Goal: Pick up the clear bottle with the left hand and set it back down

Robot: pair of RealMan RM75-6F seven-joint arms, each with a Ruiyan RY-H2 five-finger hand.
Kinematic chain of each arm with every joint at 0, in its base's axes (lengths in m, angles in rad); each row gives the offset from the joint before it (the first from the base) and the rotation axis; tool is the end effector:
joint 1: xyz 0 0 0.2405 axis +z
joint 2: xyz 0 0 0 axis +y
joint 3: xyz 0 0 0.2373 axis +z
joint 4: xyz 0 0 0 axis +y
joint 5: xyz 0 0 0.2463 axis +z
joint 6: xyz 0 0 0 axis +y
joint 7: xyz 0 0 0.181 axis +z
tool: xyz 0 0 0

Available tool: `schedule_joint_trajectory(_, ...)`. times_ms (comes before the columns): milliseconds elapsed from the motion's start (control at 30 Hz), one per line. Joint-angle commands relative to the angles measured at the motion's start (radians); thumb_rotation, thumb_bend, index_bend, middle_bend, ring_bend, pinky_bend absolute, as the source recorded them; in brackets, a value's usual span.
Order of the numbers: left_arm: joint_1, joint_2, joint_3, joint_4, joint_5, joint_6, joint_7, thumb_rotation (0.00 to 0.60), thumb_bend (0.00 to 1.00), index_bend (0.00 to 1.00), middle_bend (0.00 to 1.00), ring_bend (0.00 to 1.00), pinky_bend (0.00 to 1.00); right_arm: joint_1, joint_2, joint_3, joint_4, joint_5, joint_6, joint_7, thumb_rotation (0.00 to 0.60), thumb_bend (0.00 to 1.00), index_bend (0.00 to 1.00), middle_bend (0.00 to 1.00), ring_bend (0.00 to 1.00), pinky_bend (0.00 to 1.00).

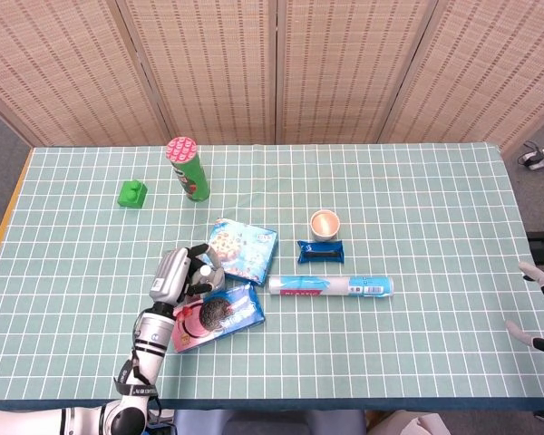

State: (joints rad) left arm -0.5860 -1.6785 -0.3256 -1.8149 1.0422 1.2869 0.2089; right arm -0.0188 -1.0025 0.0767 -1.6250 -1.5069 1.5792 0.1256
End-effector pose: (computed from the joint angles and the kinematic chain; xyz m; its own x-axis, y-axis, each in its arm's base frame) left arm -0.0522 0.3241 -0.0301 -0.2272 0.1852 0.9561 0.9572 -0.1383 0.2543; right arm -0.3263 -0.1928 0.1730 0.3789 0.0846 0.9216 -0.9250 0.0658 0.3743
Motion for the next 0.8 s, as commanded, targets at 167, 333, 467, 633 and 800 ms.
schedule_joint_trajectory(167,-0.005,0.032,-0.044,-0.088,0.012,0.057,0.065,0.6,0.62,0.74,1.0,1.0,1.0,0.001,0.0,-0.002,-0.001,-0.004,0.0,-0.001,0.6,0.07,0.21,0.32,0.26,0.52)
schedule_joint_trajectory(333,0.001,0.08,-0.071,-0.182,0.011,0.105,0.132,0.6,0.62,0.74,1.0,1.0,1.0,0.001,-0.004,-0.002,-0.001,-0.007,0.002,-0.008,0.6,0.07,0.21,0.32,0.26,0.52)
schedule_joint_trajectory(467,0.008,0.129,-0.091,-0.278,-0.021,0.123,0.176,0.6,0.62,0.74,1.0,1.0,1.0,0.002,-0.01,-0.002,0.002,-0.012,0.005,-0.015,0.6,0.07,0.22,0.33,0.26,0.52)
schedule_joint_trajectory(633,0.024,0.223,-0.123,-0.398,-0.089,0.129,0.203,0.6,0.62,0.74,1.0,1.0,1.0,0.003,-0.015,-0.005,0.0,-0.018,0.005,-0.03,0.6,0.07,0.22,0.33,0.26,0.52)
schedule_joint_trajectory(800,0.044,0.295,-0.119,-0.427,-0.099,0.154,0.233,0.6,0.62,0.75,1.0,1.0,1.0,0.004,-0.018,-0.006,-0.003,-0.017,0.002,-0.04,0.6,0.07,0.22,0.33,0.26,0.52)
